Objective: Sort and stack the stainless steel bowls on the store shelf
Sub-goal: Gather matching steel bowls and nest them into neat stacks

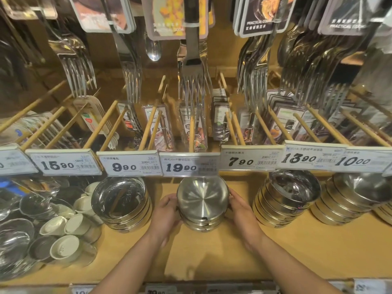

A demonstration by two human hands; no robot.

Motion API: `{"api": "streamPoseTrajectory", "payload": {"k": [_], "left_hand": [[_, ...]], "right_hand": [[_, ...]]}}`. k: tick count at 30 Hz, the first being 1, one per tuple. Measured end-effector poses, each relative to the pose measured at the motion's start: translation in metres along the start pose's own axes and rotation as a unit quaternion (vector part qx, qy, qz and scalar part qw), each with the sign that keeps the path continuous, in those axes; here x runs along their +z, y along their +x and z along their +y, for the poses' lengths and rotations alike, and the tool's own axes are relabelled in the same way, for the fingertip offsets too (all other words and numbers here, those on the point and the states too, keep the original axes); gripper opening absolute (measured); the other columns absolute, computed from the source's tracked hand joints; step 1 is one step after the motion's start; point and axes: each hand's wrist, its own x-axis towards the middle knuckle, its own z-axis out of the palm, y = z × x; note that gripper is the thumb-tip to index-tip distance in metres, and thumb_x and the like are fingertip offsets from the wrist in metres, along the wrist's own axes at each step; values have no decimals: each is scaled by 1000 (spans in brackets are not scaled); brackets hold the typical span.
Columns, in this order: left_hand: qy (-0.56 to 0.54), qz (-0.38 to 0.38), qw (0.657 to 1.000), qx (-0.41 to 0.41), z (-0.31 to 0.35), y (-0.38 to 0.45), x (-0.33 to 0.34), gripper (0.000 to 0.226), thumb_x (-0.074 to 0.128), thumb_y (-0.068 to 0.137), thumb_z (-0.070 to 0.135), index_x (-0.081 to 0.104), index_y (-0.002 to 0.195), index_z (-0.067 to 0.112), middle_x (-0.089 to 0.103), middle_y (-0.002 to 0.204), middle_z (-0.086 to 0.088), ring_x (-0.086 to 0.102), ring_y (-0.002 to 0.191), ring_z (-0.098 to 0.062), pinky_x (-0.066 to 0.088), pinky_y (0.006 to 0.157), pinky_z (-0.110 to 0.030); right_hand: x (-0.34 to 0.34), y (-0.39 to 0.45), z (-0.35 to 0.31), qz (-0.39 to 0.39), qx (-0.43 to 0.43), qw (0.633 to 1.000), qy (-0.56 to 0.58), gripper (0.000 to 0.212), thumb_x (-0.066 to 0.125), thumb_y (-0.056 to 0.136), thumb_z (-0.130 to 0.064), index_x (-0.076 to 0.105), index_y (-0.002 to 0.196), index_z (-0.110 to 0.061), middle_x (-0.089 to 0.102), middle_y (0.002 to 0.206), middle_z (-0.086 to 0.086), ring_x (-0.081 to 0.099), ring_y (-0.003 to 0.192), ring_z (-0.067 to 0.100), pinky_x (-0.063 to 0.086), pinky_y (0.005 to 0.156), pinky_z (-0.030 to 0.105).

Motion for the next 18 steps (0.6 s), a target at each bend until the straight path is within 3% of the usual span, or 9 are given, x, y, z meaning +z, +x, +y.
{"api": "streamPoseTrajectory", "payload": {"k": [2, 8, 12, 16, 18], "left_hand": [[-3, -5, 1000, -8, 0, -1, 1, 29, 39, 108, 22, 68, 112, 18, 76, 108, -2, 69, 96, -10, 56, 64, -28], [-6, -10, 1000, -7, 2, -2, 0, 29, 39, 109, 23, 65, 117, 17, 73, 115, -4, 66, 110, -18, 58, 80, -38], [7, -7, 1000, -3, 3, 1, 0, 28, 38, 109, 23, 62, 119, 13, 70, 120, -8, 63, 115, -21, 57, 80, -40], [11, -9, 1000, -5, 3, 2, 0, 27, 38, 109, 23, 61, 117, 12, 69, 119, -9, 64, 112, -20, 57, 73, -36], [9, -9, 1000, -6, 3, 2, 1, 27, 37, 109, 24, 61, 117, 13, 69, 118, -10, 65, 109, -19, 56, 71, -34]], "right_hand": [[0, 1, 1, 3, 5, 1000, 6, 38, 38, 108, -21, 66, 130, -36, 70, 127, -11, 61, 123, 11, 43, 113, 49], [0, 3, 3, -3, 17, 1000, 17, 39, 37, 108, -20, 66, 129, -36, 72, 123, -10, 64, 119, 11, 50, 106, 44], [-2, 5, 2, -5, 19, 1000, 9, 39, 38, 108, -20, 65, 132, -35, 71, 125, -10, 64, 120, 11, 55, 99, 35], [-4, 4, -2, 1, 17, 1000, 4, 36, 40, 108, -19, 68, 125, -34, 74, 118, -14, 67, 107, 0, 57, 74, 15], [-3, 3, -2, 0, 18, 1000, 5, 36, 39, 108, -20, 67, 126, -34, 74, 118, -13, 68, 105, -2, 56, 72, 14]]}}
